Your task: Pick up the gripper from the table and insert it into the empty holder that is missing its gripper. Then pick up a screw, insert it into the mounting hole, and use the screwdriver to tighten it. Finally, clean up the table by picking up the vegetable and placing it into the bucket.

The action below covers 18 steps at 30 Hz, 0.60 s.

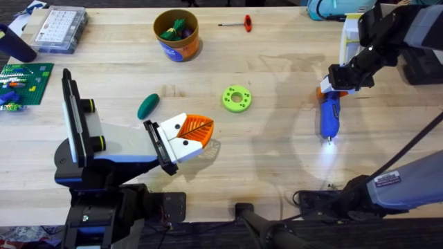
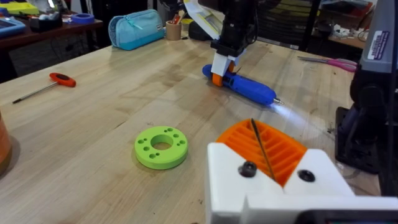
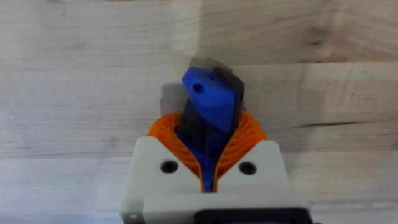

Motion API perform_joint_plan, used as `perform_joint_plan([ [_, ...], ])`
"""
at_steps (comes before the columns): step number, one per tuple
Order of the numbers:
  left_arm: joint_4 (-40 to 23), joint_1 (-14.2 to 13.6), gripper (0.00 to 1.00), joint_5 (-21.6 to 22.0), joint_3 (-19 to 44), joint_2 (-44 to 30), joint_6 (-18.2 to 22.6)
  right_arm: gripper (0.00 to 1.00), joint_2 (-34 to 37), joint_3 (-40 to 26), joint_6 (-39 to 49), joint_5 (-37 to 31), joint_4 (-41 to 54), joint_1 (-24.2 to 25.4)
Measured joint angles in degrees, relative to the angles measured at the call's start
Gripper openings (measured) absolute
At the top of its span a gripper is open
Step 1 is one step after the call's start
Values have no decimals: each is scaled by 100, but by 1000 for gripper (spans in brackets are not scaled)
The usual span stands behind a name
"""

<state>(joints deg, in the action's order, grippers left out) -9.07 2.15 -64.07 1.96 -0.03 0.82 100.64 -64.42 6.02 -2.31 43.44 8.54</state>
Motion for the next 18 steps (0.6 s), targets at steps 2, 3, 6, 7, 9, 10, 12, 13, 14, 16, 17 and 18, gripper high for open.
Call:
perform_joint_plan([
  [2,-8,0,14,0,0,0,0,55,-2,0,0,-2,-1,0],
  [3,-8,0,14,0,0,0,0,55,-1,0,0,-2,2,0],
  [6,-8,0,14,0,0,0,0,54,0,-2,0,11,5,0],
  [7,-8,0,14,0,0,0,0,54,-2,-2,0,20,5,0],
  [9,-8,0,14,0,0,0,0,54,-2,-2,2,20,7,0],
  [10,-8,0,14,0,0,0,0,54,-2,-2,3,20,7,0],
  [12,-8,0,14,0,0,0,0,54,-2,-2,4,20,7,0],
  [13,-8,0,14,0,0,0,0,54,0,-2,4,20,7,0],
  [14,-8,0,14,0,0,0,0,54,-2,-2,4,20,9,0],
  [16,-8,0,14,0,0,0,0,54,-2,-10,5,23,29,0],
  [17,-8,0,14,0,0,0,0,54,-2,-19,6,32,53,0],
  [18,-10,0,14,0,0,0,0,54,-2,-41,4,47,112,0],
])
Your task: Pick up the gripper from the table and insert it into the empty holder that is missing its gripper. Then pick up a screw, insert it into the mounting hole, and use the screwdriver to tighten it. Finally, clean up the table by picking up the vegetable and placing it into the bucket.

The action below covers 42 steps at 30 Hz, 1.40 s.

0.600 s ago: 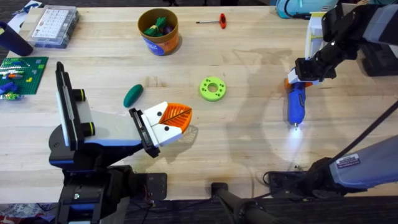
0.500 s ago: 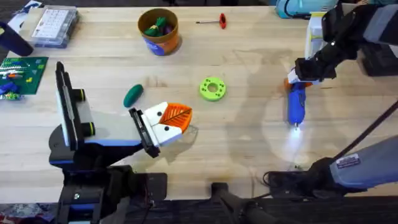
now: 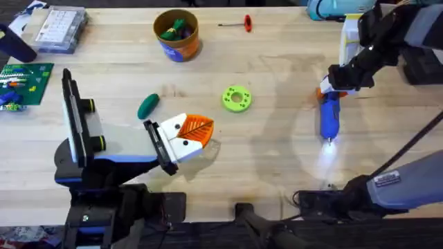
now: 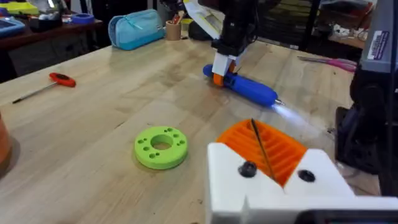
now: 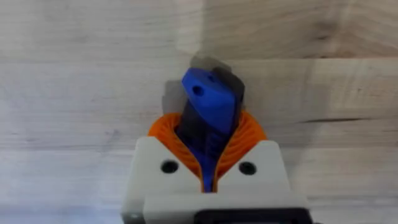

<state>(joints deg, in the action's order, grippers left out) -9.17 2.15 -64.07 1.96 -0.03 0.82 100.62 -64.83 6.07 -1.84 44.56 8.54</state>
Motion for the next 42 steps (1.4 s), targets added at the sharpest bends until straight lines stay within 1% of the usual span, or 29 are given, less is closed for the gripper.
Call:
perform_joint_plan([
  [4,0,0,14,0,0,0,0,54,-38,-210,30,35,304,0],
  [7,0,0,14,0,0,0,0,54,-207,-528,93,62,547,0],
  [14,0,0,14,0,0,0,0,54,-928,-1516,343,67,934,0],
  [17,0,0,14,-2,0,0,0,54,-1132,-1946,405,104,1059,0],
  [21,0,0,14,0,0,0,0,54,-1207,-2619,470,360,1294,0],
  [27,0,0,14,-2,0,0,0,54,-1204,-3499,487,793,1377,-61],
  [32,-2,0,14,0,0,0,0,54,-1204,-4115,470,1093,1375,-282],
  [38,0,0,14,0,0,0,0,54,-1204,-4706,427,1284,1306,-821],
  [42,-2,0,14,-2,0,0,0,54,-1204,-4957,249,1358,990,-1189],
])
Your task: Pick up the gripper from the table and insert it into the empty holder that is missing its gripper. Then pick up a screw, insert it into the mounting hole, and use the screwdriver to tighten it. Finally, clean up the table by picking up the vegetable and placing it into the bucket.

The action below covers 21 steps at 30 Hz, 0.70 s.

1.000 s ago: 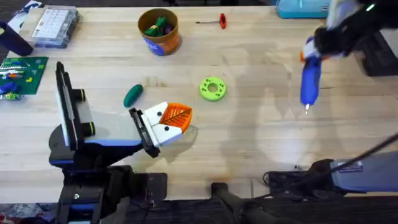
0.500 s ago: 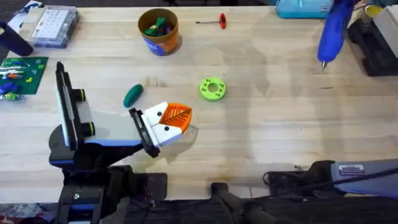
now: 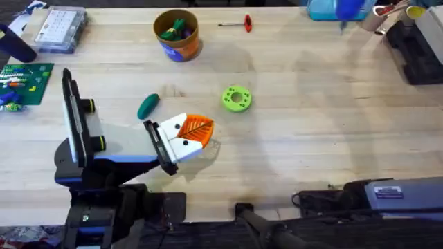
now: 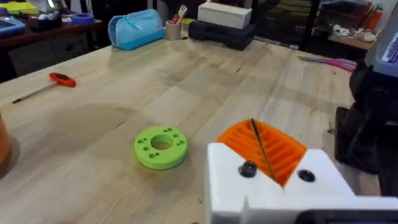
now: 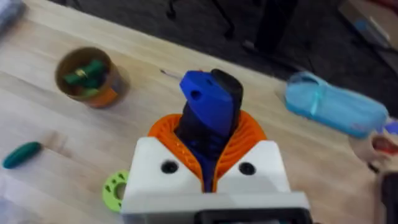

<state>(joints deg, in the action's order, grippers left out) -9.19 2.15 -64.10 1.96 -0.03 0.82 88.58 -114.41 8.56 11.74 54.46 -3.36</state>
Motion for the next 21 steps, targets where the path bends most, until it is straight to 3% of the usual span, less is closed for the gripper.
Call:
perform_joint_plan([
  [21,0,0,14,1,0,0,0,53,0,-105,-683,495,-2441,-1588],
])
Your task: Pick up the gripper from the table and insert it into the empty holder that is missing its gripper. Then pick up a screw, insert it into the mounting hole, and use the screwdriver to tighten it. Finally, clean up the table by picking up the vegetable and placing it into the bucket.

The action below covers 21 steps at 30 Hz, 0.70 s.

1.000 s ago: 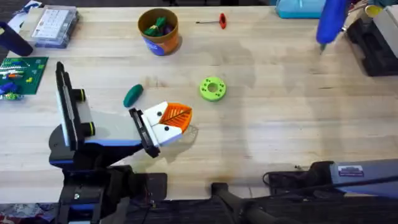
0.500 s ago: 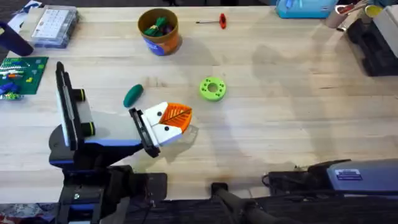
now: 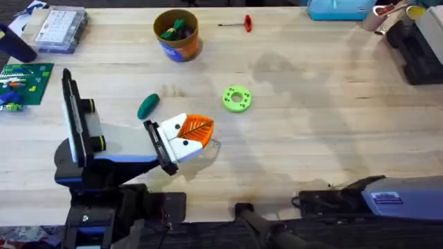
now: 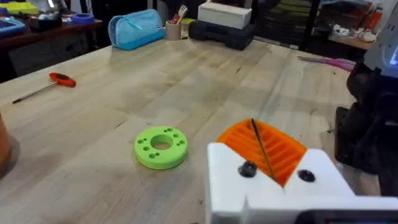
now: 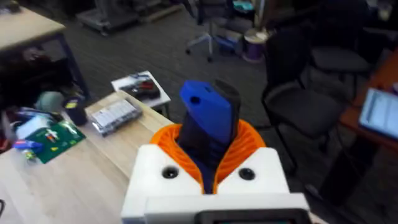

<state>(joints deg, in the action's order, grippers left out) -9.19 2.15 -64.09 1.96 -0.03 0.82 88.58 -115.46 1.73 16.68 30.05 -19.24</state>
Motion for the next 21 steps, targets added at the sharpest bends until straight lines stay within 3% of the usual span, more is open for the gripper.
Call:
perform_joint_plan([
  [14,2,0,14,1,0,0,0,53,9,0,-170,1611,-1421,-297],
  [21,0,0,14,2,0,0,0,53,31,-2,-202,2115,-1557,-632],
])
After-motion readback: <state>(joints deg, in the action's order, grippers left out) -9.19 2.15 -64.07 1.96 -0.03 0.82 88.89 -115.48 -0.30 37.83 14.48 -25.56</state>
